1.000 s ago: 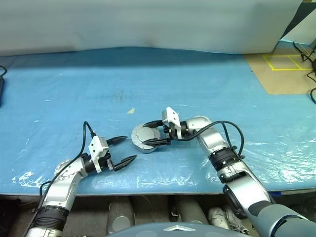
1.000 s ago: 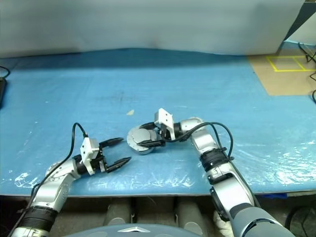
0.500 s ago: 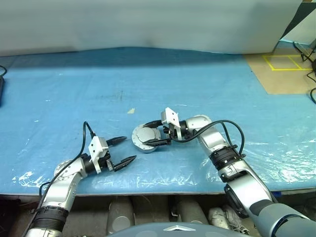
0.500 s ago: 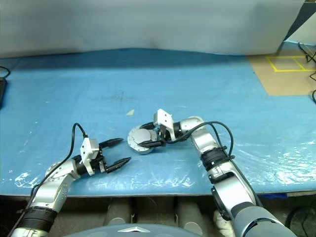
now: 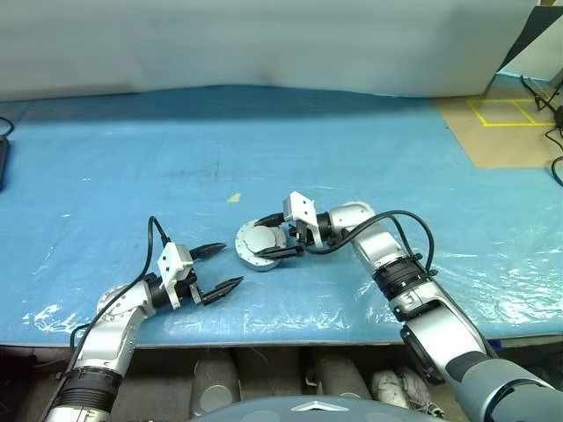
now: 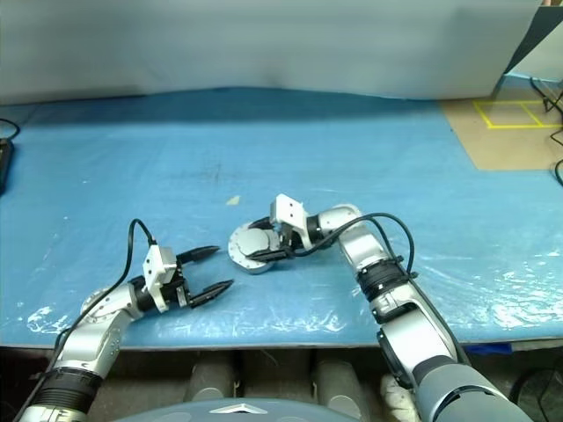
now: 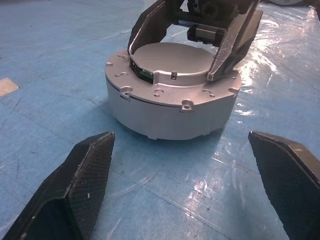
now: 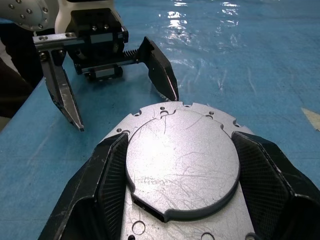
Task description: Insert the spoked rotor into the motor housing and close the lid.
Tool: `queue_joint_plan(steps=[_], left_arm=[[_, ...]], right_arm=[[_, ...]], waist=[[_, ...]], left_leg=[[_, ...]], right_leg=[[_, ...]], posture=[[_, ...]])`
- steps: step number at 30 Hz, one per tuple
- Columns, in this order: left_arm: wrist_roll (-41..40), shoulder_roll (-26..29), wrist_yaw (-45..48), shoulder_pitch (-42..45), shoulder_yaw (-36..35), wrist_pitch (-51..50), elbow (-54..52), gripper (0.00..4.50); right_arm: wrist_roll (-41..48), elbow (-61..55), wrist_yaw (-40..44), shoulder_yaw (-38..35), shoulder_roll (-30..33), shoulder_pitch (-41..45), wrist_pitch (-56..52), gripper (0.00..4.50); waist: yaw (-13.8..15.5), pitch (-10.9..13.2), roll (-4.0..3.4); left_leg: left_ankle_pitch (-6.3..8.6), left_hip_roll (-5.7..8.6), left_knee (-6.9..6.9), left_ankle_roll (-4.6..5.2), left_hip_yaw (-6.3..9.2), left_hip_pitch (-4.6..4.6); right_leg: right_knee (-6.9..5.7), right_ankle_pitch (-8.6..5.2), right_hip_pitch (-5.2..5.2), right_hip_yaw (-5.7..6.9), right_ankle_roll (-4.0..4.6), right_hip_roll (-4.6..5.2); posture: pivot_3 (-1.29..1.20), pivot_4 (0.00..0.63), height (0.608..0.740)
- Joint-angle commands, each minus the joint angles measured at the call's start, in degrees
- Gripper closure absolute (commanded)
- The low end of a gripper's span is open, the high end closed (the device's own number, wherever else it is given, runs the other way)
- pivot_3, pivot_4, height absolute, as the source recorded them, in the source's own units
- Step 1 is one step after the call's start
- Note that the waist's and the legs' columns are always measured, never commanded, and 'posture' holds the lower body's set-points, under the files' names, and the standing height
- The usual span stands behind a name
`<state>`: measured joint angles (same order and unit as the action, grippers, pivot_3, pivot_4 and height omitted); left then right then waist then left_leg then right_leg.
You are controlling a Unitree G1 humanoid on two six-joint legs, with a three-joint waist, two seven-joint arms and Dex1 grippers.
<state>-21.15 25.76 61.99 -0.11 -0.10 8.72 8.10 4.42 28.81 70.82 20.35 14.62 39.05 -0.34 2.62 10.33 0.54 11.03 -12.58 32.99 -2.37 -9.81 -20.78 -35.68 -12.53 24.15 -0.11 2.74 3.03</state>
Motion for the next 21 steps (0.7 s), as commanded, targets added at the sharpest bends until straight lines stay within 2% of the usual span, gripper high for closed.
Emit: queue_joint_plan(steps=[1,6,11,14,21], left_arm=[[-0.46,0.13,-0.07,0.33,-0.18,0.0,-1.65,0.0],[-0.88,-0.27,-1.19,0.49,-0.66,-0.85,-1.93,0.0],[-5.73,-2.78,-7.13,3.81,-3.4,-9.05,-3.88,0.0],[-8.97,-2.67,-6.78,5.23,-4.27,-13.72,-5.07,0.56],[-9.59,-1.56,-4.1,5.84,-3.67,-16.29,-5.79,3.0]], right_arm=[[-4.31,3.47,-2.41,1.94,1.28,-0.83,-1.48,1.58],[-4.75,4.4,-2.06,2.93,1.74,-0.5,-0.98,1.58],[-4.97,6.49,-2.01,3.2,1.9,0.08,0.49,1.58],[-5.06,7.6,-2.27,3.33,1.91,0.24,1.36,1.58],[-5.17,8.6,-3.29,3.32,1.86,0.11,2.66,1.58]], waist=[[0.0,0.0,0.0],[0.0,-0.01,0.0],[-0.07,-0.02,-0.01],[-0.06,-0.03,-0.02],[-0.08,-0.07,-0.07]], left_leg=[[0.0,0.0,-0.01,0.0,0.0,0.06],[0.01,0.06,-0.22,0.0,-0.05,0.39],[0.01,0.11,-0.35,0.0,-0.07,0.68],[0.01,0.11,-0.35,0.0,-0.07,0.76],[0.01,0.14,-0.42,0.0,-0.07,0.81]], right_leg=[[0.0,0.0,-0.05,0.0,0.0,0.0],[0.01,-0.01,-0.24,-0.03,-0.02,0.06],[0.02,-0.03,-0.48,-0.05,-0.05,0.09],[0.02,-0.03,-0.55,-0.05,-0.05,0.09],[0.18,-0.04,-0.65,-0.05,-0.07,0.1]], posture=[[0.0,0.15,0.74],[0.0,0.15,0.74],[0.0,0.15,0.74],[0.0,0.15,0.74],[0.0,0.15,0.74]])
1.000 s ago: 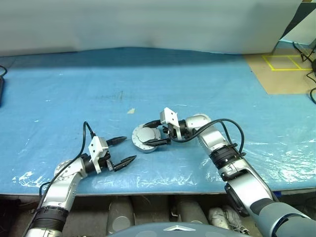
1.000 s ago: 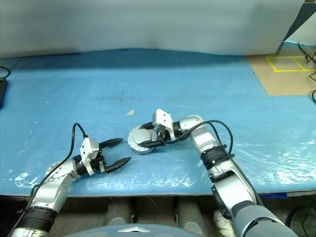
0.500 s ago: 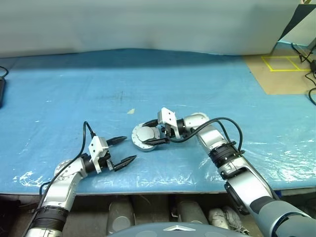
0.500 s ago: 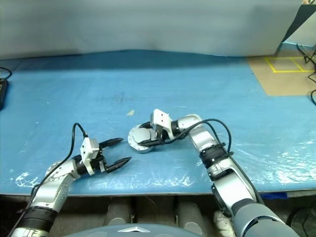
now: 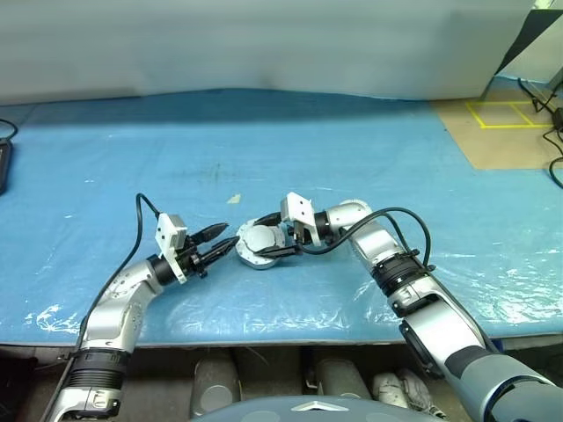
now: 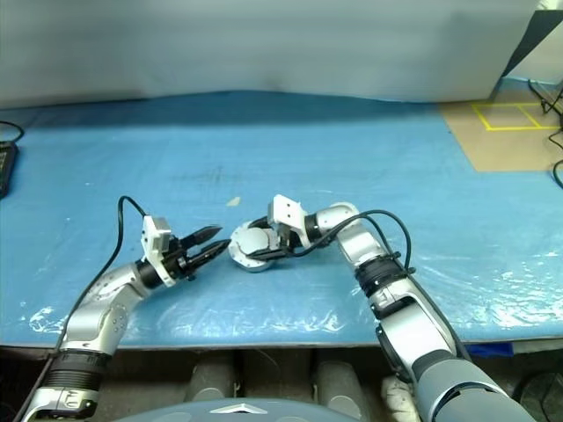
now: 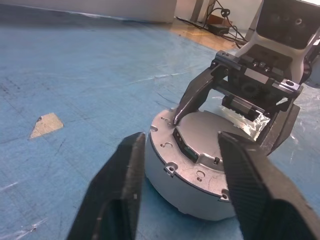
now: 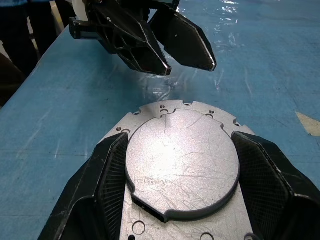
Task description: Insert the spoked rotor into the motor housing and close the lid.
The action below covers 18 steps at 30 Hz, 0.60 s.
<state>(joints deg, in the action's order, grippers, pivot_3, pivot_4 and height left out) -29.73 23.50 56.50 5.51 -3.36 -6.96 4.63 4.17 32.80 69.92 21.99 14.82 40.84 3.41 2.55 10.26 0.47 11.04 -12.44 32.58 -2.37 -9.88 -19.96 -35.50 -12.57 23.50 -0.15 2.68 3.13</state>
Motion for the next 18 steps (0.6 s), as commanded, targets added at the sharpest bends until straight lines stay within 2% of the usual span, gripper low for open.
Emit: queue_joint_plan(steps=[1,4,14,18], left_arm=[[-0.93,0.77,1.61,0.19,-0.3,-0.78,-2.38,3.39],[-0.54,0.85,2.07,-0.01,-0.11,-1.0,-2.32,4.45],[6.09,1.2,2.24,-0.57,4.59,0.53,-0.82,4.45],[8.61,1.82,2.31,-1.36,6.34,1.39,-0.33,4.45]], right_arm=[[-4.9,4.54,-2.48,1.68,1.66,-1.8,-1.08,1.58],[-4.86,4.29,-2.73,1.66,1.67,-2.1,-1.16,1.58],[-4.73,3.97,-3.22,1.43,1.67,-2.29,-1.23,1.58],[-4.54,3.66,-3.18,1.38,1.72,-2.24,-1.46,1.58]], waist=[[0.0,0.0,0.0],[-0.01,0.0,0.0],[-0.01,-0.06,-0.07],[-0.02,-0.26,-0.32]], left_leg=[[0.0,0.01,-0.03,0.0,0.0,0.0],[0.0,0.04,-0.15,0.0,0.0,0.02],[0.0,0.07,-0.34,0.0,0.0,0.1],[0.0,0.08,-0.4,0.0,0.01,0.2]], right_leg=[[0.04,0.0,0.0,0.0,0.0,0.0],[0.1,0.0,0.0,0.01,0.0,0.01],[0.24,-0.21,-0.08,0.02,-0.37,0.04],[0.36,-0.23,-0.22,0.03,-0.39,0.04]], posture=[[0.0,0.15,0.74],[0.0,0.15,0.74],[0.0,0.15,0.74],[0.0,0.15,0.74]])
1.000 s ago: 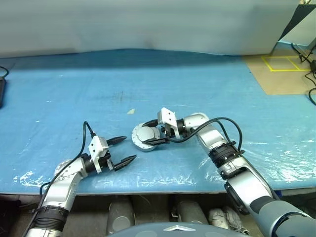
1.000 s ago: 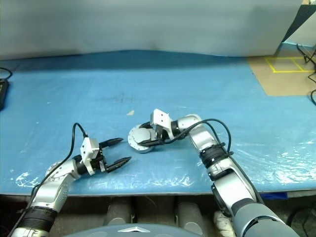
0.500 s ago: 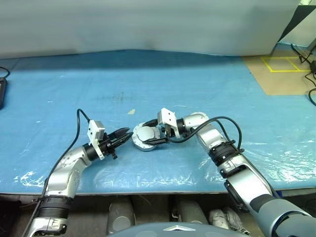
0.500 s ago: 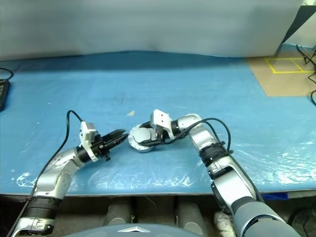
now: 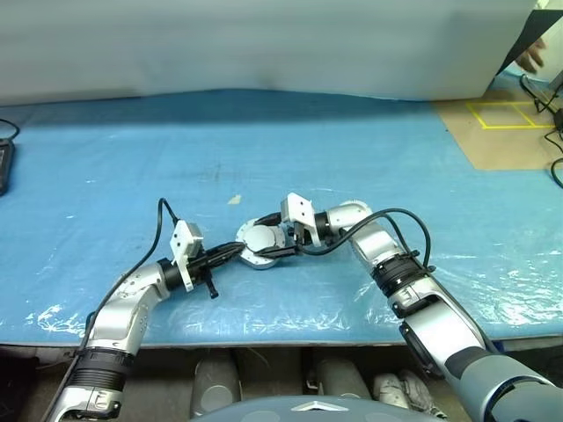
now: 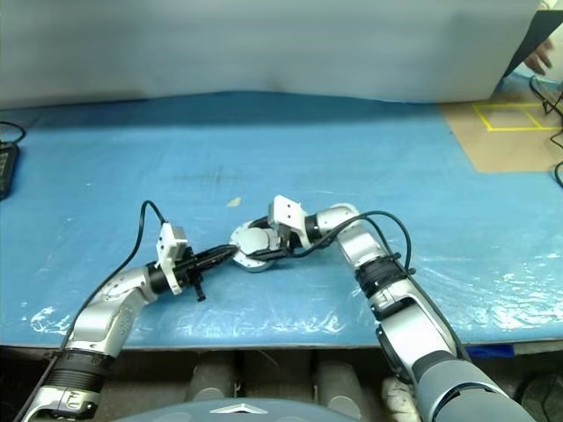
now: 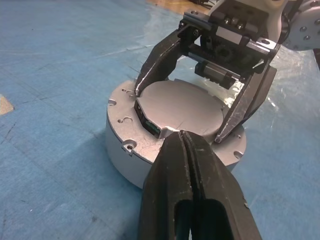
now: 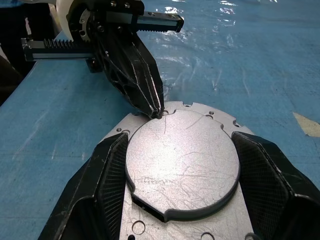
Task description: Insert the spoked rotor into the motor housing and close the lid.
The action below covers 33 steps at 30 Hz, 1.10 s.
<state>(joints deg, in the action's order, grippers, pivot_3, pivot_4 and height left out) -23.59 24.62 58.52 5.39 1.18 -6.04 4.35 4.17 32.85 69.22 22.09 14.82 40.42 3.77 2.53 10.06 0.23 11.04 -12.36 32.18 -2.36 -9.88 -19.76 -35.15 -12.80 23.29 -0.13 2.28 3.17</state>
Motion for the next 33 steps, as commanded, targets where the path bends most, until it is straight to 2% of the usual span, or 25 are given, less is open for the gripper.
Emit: queue_joint_plan(steps=[1,6,7,10,18,23,33], left_arm=[[2.58,0.74,0.17,-1.27,1.88,0.69,0.05,4.45],[3.75,1.06,0.17,-1.59,2.18,2.08,0.87,4.45],[3.91,1.06,0.16,-1.67,2.16,2.34,1.03,4.5],[4.13,1.06,0.07,-1.7,2.17,2.79,1.24,4.5],[4.51,0.57,-0.37,-1.02,2.93,3.0,1.48,4.5],[4.46,0.69,-0.15,-1.13,2.92,3.31,1.6,4.5],[4.18,0.43,-0.16,-1.03,2.8,3.95,1.66,4.5]], right_arm=[[-4.47,3.45,-2.39,1.28,1.77,-1.84,-1.97,1.58],[-3.4,2.4,-1.48,0.72,1.99,-1.8,-3.61,1.58],[-2.89,1.68,-0.76,0.55,2.18,-1.86,-4.01,0.83],[-1.58,-0.12,-0.99,-0.74,2.33,-1.76,-4.42,0.05],[8.55,-12.61,3.27,-6.78,4.34,-4.19,-14.58,0.05],[15.62,-19.54,2.51,-12.02,6.39,-5.08,-26.49,0.05],[17.58,-17.55,-3.67,-14.52,10.44,-3.68,-46.46,0.05]], waist=[[-0.01,-0.13,-0.15],[-0.06,-0.31,-0.21],[-0.05,-0.34,-0.22],[0.05,-0.38,-0.2],[0.68,-0.37,-0.21],[0.75,-0.36,-0.2],[1.4,-0.36,-0.19]], left_leg=[[0.0,0.01,-0.04,0.0,0.0,0.0],[0.0,0.02,-0.13,0.0,0.0,0.01],[0.0,0.02,-0.14,0.0,0.0,0.01],[0.0,0.04,-0.15,0.0,0.0,-0.02],[0.0,0.09,-0.19,0.0,-0.01,-0.32],[-0.01,0.08,-0.34,-0.01,-0.1,-0.57],[-0.08,0.12,-0.34,-0.11,-0.12,-0.86]], right_leg=[[0.07,0.0,-0.02,0.0,0.0,0.0],[0.29,-0.01,-0.08,0.0,-0.01,0.01],[0.3,-0.01,-0.08,0.0,-0.01,0.01],[0.34,-0.01,-0.08,0.0,-0.02,0.01],[0.49,0.09,0.06,0.01,0.18,0.04],[0.56,0.06,0.4,0.0,0.16,0.02],[0.5,0.06,0.71,0.01,0.17,0.01]], posture=[[0.0,0.15,0.74],[0.0,0.15,0.74],[0.0,0.15,0.74],[0.0,0.15,0.74],[0.0,0.15,0.74],[0.0,0.15,0.74],[0.0,0.15,0.74]])
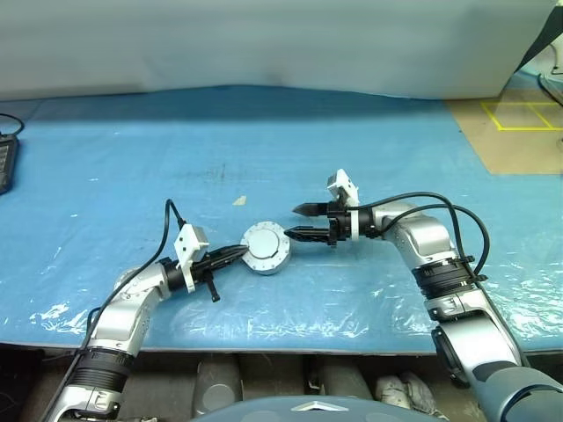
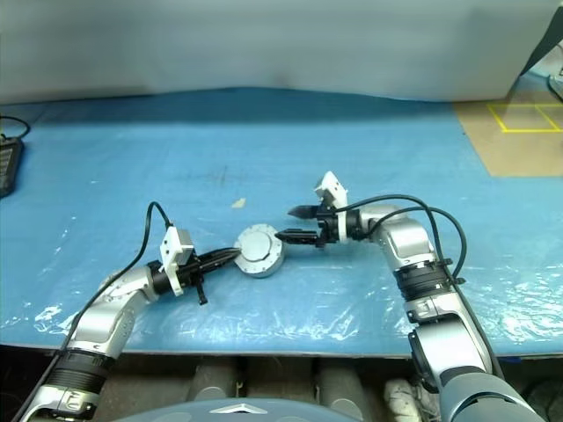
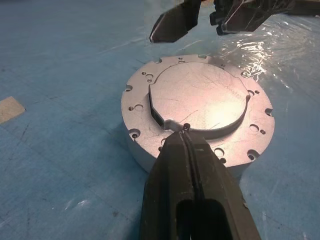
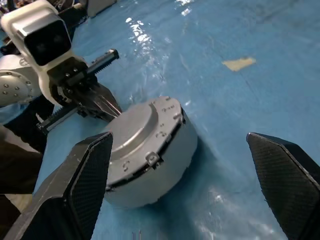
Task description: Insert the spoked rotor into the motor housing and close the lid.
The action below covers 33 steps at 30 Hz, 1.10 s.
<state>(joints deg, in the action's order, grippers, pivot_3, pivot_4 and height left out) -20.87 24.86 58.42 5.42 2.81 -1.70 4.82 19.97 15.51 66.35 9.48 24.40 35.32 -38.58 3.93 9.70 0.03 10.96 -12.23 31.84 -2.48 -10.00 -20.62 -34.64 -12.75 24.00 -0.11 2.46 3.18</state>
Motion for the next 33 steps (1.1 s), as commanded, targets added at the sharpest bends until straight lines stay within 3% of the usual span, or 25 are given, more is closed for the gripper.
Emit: queue_joint_plan(steps=[1,12,22,25,28,30,33], left_arm=[[1.46,0.18,-0.06,-1.04,1.15,-0.32,1.23,4.5],[1.71,-0.17,-0.26,-0.09,1.3,0.51,1.91,4.5],[1.87,-0.13,-0.19,-0.26,1.25,1.16,2.32,4.5],[1.89,-0.11,-0.19,-0.29,1.25,1.28,2.41,4.5],[1.96,-0.25,-0.2,-0.38,1.3,1.56,2.69,4.5],[2.07,-0.4,-0.18,-0.34,1.34,1.83,3.08,4.5],[2.12,-0.55,-0.19,-0.17,1.36,2.13,3.56,4.5]], right_arm=[[2.05,0.0,-1.08,-2.03,1.16,1.54,-5.47,0.05],[10.92,-4.2,-4.41,-4.93,-0.72,-0.09,-24.96,0.05],[14.16,-7.43,-9.14,-5.03,-3.12,-2.42,-30.07,0.05],[14.35,-6.83,-9.76,-4.88,-3.55,-2.3,-30.28,0.65],[14.67,-6.92,-10.3,-4.63,-3.93,-2.34,-30.61,1.63],[14.6,-6.79,-10.5,-4.4,-4.06,-2.24,-30.53,1.63],[14.71,-6.46,-10.52,-4.44,-4.22,-1.96,-30.58,2.22]], waist=[[0.0,0.0,0.0],[0.11,0.0,0.0],[0.16,0.0,0.0],[0.16,0.0,0.0],[0.17,0.0,0.0],[0.2,0.0,0.0],[0.22,0.0,0.0]], left_leg=[[-0.01,0.01,0.0,-0.02,0.0,-0.01],[-0.04,0.06,0.08,-0.07,0.0,-0.02],[-0.06,0.05,0.12,-0.11,0.0,-0.02],[-0.07,0.07,0.12,-0.12,0.0,-0.01],[-0.07,0.14,0.13,-0.12,0.0,-0.02],[-0.07,0.18,0.13,-0.12,0.0,-0.03],[-0.07,0.2,0.13,-0.12,0.0,-0.03]], right_leg=[[0.0,0.0,0.0,0.0,0.0,0.0],[-0.08,0.0,0.01,0.0,0.0,0.0],[-0.1,0.01,0.01,0.0,0.0,0.01],[-0.12,0.01,0.01,0.01,0.0,0.0],[-0.13,0.01,0.01,0.0,0.0,0.01],[-0.12,0.01,0.01,0.0,0.0,0.02],[-0.13,0.01,0.01,0.0,0.0,0.02]], posture=[[0.0,0.15,0.74],[0.0,0.15,0.74],[0.0,0.15,0.74],[0.0,0.15,0.74],[0.0,0.15,0.74],[0.0,0.15,0.74],[0.0,0.15,0.74]])
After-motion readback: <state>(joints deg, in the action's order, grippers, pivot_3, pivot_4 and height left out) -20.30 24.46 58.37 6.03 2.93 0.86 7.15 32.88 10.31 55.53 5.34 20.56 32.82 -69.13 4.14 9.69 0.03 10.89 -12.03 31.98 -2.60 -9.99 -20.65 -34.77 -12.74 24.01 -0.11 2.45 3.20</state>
